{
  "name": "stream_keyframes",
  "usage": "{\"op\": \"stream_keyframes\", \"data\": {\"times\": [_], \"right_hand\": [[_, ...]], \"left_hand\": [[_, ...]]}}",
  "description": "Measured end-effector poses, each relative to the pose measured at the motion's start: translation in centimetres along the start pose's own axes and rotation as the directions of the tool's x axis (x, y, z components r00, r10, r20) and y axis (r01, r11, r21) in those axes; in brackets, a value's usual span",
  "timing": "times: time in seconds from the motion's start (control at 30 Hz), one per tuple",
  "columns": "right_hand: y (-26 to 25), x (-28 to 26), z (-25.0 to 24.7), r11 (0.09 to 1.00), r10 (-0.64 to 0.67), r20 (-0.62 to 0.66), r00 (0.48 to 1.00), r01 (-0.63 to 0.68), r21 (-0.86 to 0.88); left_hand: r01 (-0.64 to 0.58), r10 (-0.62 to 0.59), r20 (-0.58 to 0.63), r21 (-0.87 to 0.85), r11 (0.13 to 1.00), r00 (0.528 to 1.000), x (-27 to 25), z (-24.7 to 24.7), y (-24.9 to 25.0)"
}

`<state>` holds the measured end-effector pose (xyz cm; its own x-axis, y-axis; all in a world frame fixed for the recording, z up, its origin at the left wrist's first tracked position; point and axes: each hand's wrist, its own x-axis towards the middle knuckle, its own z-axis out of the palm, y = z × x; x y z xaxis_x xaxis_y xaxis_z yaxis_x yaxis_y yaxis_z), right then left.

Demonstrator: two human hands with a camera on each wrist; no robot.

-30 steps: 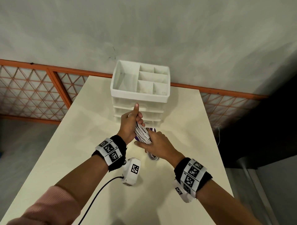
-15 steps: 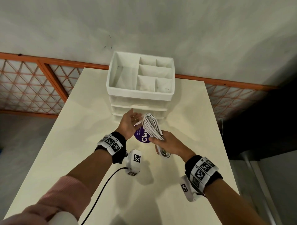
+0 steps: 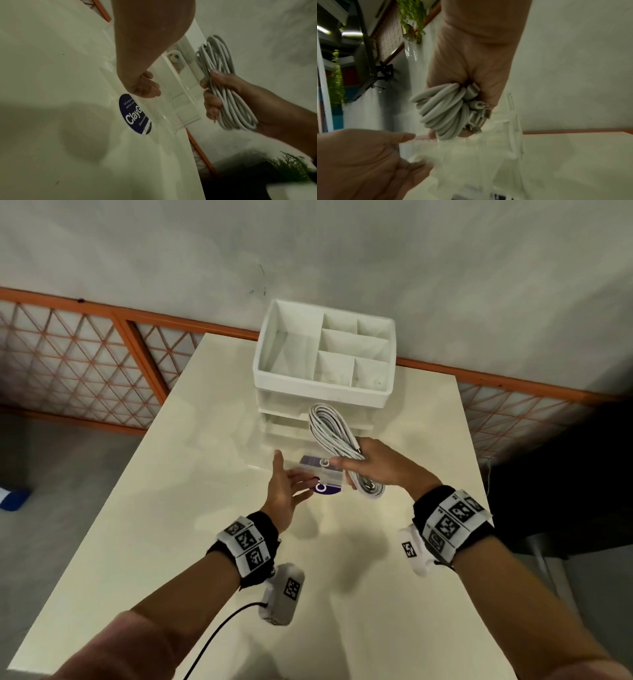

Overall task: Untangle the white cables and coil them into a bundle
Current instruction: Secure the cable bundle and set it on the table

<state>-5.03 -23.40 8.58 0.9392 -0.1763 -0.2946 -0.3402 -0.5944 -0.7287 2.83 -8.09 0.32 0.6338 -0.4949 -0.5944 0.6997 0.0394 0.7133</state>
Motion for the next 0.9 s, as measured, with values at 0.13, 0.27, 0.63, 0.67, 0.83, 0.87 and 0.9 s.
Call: {"op": "stream_keyframes", "data": {"times": [0.13, 0.27, 0.63, 0.67, 0.83, 0.87, 0.9], "right_hand": [[-1.5, 3.4, -0.4, 0.978, -0.02, 0.102, 0.995, 0.04, -0.202], [-1.6, 6.5, 0.9, 0.948, 0.016, 0.211, 0.977, 0.052, -0.314], [2.2, 9.6, 3.5, 0.965, 0.258, 0.072, 0.963, -0.255, -0.056], [2.5, 9.6, 3.5, 0.963, 0.27, 0.027, 0.962, -0.27, -0.025], [2.0, 9.6, 3.7, 0.946, 0.281, -0.115, 0.953, -0.295, -0.133], [2.0, 9.7, 4.0, 0.944, 0.27, -0.134, 0.954, -0.289, -0.158], [2.1, 9.9, 4.3, 0.937, 0.26, -0.149, 0.954, -0.287, -0.199]], "left_hand": [[-0.003, 0.003, -0.032, -0.006, 1.0, 0.999, -0.9, -0.6, -0.5], [-0.025, 0.024, -0.032, -0.023, 0.999, 0.999, -1.1, -0.8, -0.5], [-0.048, 0.047, -0.028, -0.03, 0.998, 0.999, -0.8, -0.6, -0.6], [-0.049, 0.048, -0.032, -0.035, 0.998, 0.998, -0.7, -0.5, -0.6], [-0.057, 0.055, -0.061, -0.04, 0.998, 0.997, -0.3, -0.2, -0.8], [-0.058, 0.055, -0.065, -0.035, 0.998, 0.996, -0.3, -0.2, -0.9], [-0.059, 0.056, -0.066, -0.03, 0.998, 0.996, -0.3, -0.1, -0.9]]}}
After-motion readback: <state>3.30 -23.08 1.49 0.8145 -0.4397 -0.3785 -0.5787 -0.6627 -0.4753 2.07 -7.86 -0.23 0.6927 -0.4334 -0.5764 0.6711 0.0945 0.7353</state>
